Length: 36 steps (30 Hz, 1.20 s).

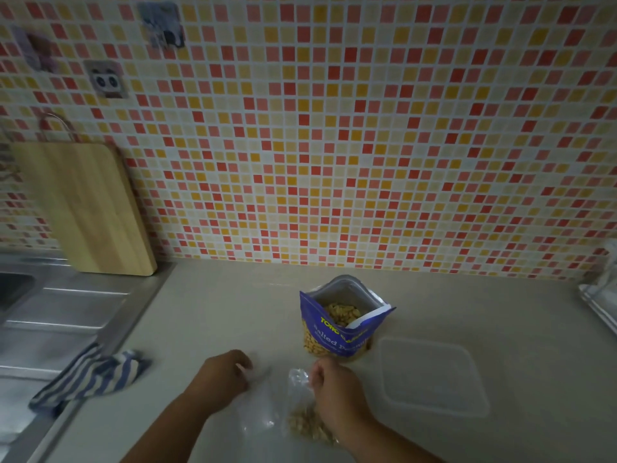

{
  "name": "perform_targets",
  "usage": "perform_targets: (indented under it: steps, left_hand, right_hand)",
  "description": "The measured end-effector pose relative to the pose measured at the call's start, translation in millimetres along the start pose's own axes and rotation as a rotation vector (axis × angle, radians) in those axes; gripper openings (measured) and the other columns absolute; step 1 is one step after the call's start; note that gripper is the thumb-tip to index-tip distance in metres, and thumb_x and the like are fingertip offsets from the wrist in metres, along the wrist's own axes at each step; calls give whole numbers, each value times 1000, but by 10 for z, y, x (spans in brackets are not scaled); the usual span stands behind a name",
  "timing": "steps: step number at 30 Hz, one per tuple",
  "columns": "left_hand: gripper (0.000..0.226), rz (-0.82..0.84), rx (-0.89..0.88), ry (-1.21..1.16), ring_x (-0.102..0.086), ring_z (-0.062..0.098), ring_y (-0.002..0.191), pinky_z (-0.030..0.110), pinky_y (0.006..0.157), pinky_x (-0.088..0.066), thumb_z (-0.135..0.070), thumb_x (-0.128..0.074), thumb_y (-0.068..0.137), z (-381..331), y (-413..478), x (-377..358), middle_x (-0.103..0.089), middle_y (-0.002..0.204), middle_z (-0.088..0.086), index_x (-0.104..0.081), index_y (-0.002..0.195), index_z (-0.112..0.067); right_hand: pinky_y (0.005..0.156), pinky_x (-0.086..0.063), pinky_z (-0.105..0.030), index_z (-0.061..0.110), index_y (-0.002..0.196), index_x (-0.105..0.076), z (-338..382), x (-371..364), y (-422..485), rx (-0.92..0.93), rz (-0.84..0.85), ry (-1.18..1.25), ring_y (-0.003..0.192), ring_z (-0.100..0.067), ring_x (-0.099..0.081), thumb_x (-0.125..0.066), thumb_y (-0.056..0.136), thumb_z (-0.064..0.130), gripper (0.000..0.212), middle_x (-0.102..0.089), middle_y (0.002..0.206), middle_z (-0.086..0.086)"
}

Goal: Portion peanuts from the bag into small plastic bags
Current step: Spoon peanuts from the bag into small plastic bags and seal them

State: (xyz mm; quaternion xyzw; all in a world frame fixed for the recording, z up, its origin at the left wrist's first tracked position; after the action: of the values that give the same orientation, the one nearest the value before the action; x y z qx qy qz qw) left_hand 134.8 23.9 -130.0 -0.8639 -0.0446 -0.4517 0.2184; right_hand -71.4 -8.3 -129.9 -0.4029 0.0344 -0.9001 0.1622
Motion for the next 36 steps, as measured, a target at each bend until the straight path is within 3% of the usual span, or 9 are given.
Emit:
perform_targets:
  steps: [5,8,13,15,17,21,27,32,36]
  left_hand:
    - [7,-67,-26,-220,-58,-1,63,12,62,-43,-29,-76,75,-129,-94,210,-67,66,-11,-71,71,-28]
    - [17,-51,-95,-273,-58,-10,55,8,60,-44,-24,-76,76,-350,-174,261,-66,54,-22,-70,65,-35]
    - [15,-156,-270,-208,-58,-1,59,8,53,-42,-26,-80,71,-877,-411,404,-68,61,-2,-69,60,-24]
    - [26,-215,-329,-167,-54,-1,52,9,50,-39,-33,-81,68,-1076,-516,446,-58,52,-4,-61,54,-24]
    - [34,-270,-371,-90,-51,3,51,12,50,-38,-41,-79,68,-1240,-595,465,-52,51,-5,-54,53,-23]
    - [41,-355,-451,26,-43,9,54,16,50,-30,-41,-74,71,-1418,-631,476,-47,58,-6,-40,54,-26]
    - [33,-487,-682,182,-54,16,59,16,48,-31,-35,-81,59,-1581,-701,436,-61,68,-1,-53,66,-19]
    - [76,-224,-627,-56,-39,-3,100,2,76,-30,-52,-81,57,-1617,-703,455,-41,111,-26,-43,120,-37]
    - [63,-167,-694,-67,-44,-14,95,4,79,-32,-47,-77,66,-1689,-713,495,-42,100,-44,-47,121,-50]
  right_hand:
    - [89,-43,-26,21,106,-62,-39,15,36,110,-20,-138,107,-21,-58,-51,90,28,21,-68,109,-2]
    - [82,-53,-21,26,97,-68,95,123,-68,284,-227,-240,91,-15,-64,-50,81,41,28,-72,94,7]
    - [92,-42,-16,46,103,-60,387,435,-332,283,-220,295,104,0,-55,-47,77,70,38,-59,109,24]
    - [81,-47,-11,57,90,-59,480,614,-377,271,-200,427,95,1,-61,-60,82,49,11,-65,100,22]
    - [67,-45,-4,51,79,-61,522,795,-418,280,-238,448,82,3,-63,-65,86,29,23,-68,82,23]
    - [54,-41,-6,28,73,-69,538,980,-410,241,-207,377,63,2,-58,-68,83,27,10,-64,69,25]
    - [54,-43,-9,29,71,-71,595,1202,-388,107,-80,298,66,-4,-61,-61,83,18,18,-68,67,6]
    - [68,-43,-12,31,85,-71,639,1365,-344,136,-11,264,80,-6,-60,-55,86,7,29,-65,79,11]
    - [78,-46,-12,22,100,-74,677,1448,-311,234,2,188,88,-6,-63,-54,91,14,23,-66,89,10]
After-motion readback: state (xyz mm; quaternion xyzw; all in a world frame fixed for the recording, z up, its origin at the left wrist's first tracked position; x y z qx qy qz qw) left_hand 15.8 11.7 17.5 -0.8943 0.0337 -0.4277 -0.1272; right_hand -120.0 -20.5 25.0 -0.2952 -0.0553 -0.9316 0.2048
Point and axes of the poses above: each hand's wrist, its own y-axis towards the middle knuckle, its own x-axis out of the back of the hand, z = x × y, the point moved 3 cm from there along y, towards the middle knuckle
